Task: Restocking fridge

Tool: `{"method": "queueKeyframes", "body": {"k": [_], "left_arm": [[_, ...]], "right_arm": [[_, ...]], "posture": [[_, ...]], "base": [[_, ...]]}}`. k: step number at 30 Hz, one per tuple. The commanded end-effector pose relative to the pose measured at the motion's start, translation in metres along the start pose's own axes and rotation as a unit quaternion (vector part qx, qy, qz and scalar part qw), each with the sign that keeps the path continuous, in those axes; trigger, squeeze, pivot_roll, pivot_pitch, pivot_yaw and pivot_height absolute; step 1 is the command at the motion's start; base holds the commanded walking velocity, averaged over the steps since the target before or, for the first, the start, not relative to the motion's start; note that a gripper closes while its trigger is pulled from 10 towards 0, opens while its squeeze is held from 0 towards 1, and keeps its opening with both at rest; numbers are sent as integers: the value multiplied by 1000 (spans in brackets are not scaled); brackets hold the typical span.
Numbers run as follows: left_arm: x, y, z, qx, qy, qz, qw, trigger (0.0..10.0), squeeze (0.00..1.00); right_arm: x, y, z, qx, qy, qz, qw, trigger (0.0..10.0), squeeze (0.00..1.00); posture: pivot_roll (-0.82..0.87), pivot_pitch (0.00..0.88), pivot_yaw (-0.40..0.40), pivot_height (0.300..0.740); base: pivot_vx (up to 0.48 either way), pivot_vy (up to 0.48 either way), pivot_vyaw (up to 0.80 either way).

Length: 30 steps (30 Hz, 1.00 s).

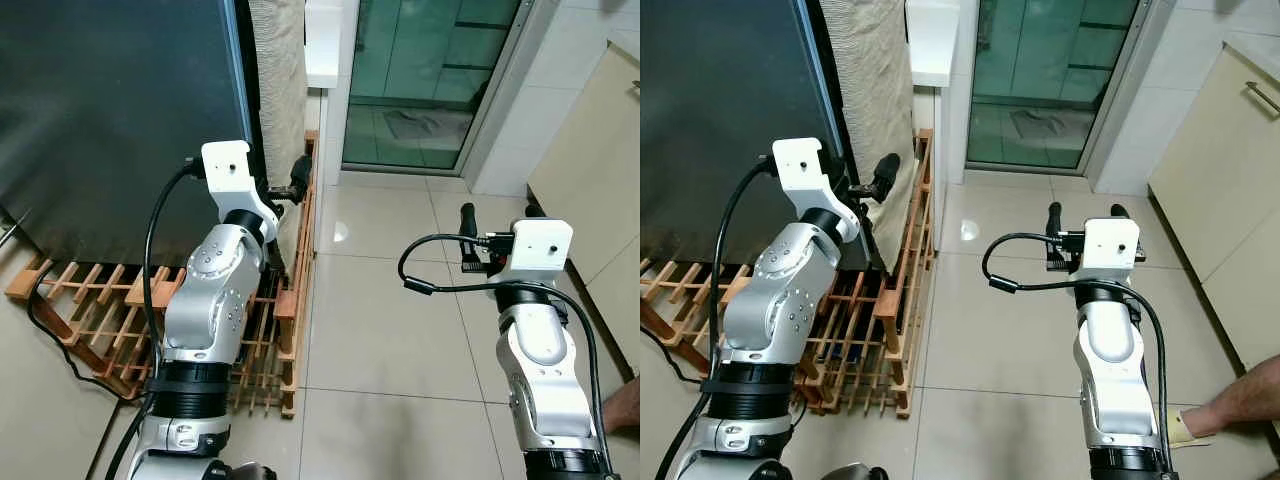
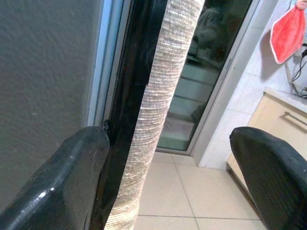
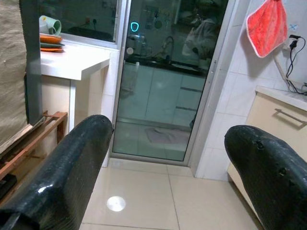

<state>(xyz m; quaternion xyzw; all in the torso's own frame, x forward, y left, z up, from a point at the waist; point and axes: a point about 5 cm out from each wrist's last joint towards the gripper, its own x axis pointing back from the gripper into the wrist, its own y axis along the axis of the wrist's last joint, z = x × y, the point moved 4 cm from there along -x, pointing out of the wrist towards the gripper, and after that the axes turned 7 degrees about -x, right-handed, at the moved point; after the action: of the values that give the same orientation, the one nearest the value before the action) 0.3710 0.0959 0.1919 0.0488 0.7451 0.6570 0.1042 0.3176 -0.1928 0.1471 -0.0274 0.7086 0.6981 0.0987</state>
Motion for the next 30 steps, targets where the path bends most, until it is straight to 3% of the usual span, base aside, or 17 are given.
{"method": "queueKeyframes", "body": {"k": [1,9,12,15,20,21,24,25,26,27,29,30], "left_arm": [[-8,1,-9,-13,-4,-2,1000,10000,0],[-23,3,-13,30,16,1,999,10000,0],[-27,4,-22,37,1,-2,999,10000,0],[-31,6,-53,29,-82,-11,996,10000,0],[-29,2,-100,25,-213,-11,977,10000,0],[-29,2,-100,25,-213,-11,977,10000,0],[-24,0,-121,37,-264,-11,964,10000,0],[-22,1,-128,43,-283,-14,958,10000,0],[-15,5,-146,66,-326,-23,943,10000,0],[-12,7,-154,75,-345,-29,935,10000,0],[-5,11,-167,99,-380,-37,919,10000,0],[-5,11,-167,99,-380,-37,919,10000,0]], "right_arm": [[-4,3,2,-4,0,-5,1000,10000,0],[-6,6,2,-4,-5,-10,1000,10000,0],[-6,6,1,-4,-5,-10,1000,10000,0],[-7,5,0,-5,-5,-9,1000,10000,0],[-9,3,2,-9,-4,-3,1000,10000,0],[-9,3,2,-9,-4,-3,1000,10000,0],[-10,4,3,-10,-4,-4,1000,10000,0],[-10,4,3,-10,-4,-4,1000,10000,0],[-9,4,2,-10,-5,-4,1000,10000,0],[-9,3,2,-10,-6,-3,1000,10000,0],[-9,3,1,-10,-7,-3,1000,10000,0],[-9,3,1,-10,-7,-3,1000,10000,0]], "posture": [[-134,0,3,740],[-153,0,7,740],[-158,0,4,740],[-158,0,1,740],[-155,0,-1,740],[-155,0,-1,740],[-161,0,1,740],[-161,0,1,740],[-168,0,5,740],[-168,0,5,740],[-173,0,8,740],[-173,0,8,740]], "base": [[0,0,0],[0,0,0],[0,0,0],[0,0,0],[0,0,0],[0,0,0],[0,0,0],[0,0,0],[0,0,0],[0,0,0],[0,0,0],[0,0,0]]}}
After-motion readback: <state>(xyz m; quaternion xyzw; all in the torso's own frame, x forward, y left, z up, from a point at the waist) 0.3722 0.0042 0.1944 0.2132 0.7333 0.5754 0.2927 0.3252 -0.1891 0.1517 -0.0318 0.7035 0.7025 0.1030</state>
